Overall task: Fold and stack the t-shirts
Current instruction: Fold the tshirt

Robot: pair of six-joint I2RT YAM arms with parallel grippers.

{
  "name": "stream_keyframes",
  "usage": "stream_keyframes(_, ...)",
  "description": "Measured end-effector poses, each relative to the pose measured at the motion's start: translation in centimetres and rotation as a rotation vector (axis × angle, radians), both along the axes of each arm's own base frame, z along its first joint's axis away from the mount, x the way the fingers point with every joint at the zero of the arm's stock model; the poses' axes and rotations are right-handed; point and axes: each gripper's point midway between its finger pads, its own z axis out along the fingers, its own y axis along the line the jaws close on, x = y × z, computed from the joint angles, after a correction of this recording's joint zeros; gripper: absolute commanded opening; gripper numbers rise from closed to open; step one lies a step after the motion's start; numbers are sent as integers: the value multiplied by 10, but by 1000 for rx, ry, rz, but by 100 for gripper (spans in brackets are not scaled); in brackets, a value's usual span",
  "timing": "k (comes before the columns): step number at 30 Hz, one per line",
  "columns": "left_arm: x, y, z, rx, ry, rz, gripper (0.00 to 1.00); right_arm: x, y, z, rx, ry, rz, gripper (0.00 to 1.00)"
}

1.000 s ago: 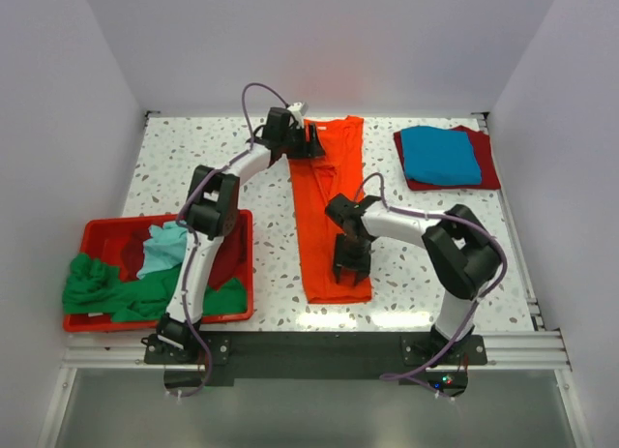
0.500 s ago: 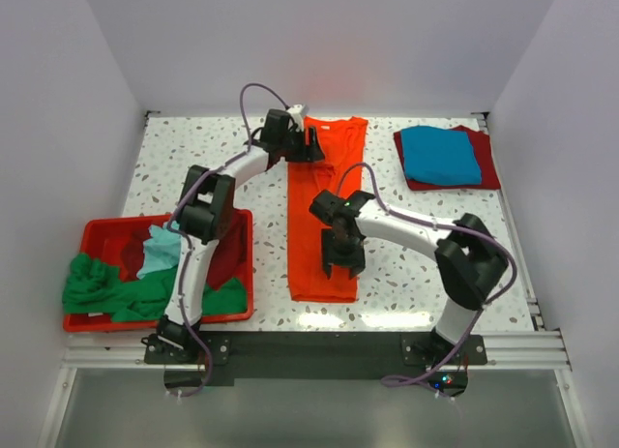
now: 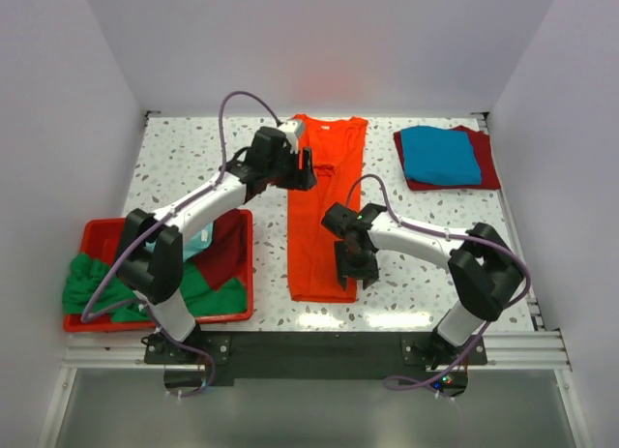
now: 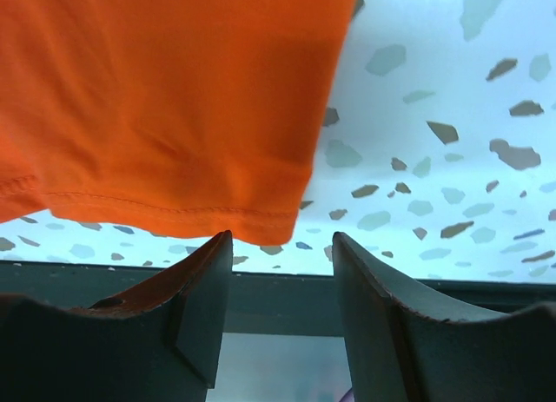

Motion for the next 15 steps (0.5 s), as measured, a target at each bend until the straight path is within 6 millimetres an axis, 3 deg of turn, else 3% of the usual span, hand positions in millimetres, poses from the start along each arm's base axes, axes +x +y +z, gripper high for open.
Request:
stream_keyframes(5,-59,26,-72,173,198,0,67,9,10,-5,37,-32,19,49)
stream_keyframes(8,-95,38,-105,265,307,-18,67,10,11,-13,39,-33,30,44)
stream_keyframes(11,-117,51,-119,328,369,-20,67,8,8,-25,16,-11,34,40)
stream_keyframes(15,-129,62,-119,363,402,-11,67,3,2,-32,-8,12,38,35)
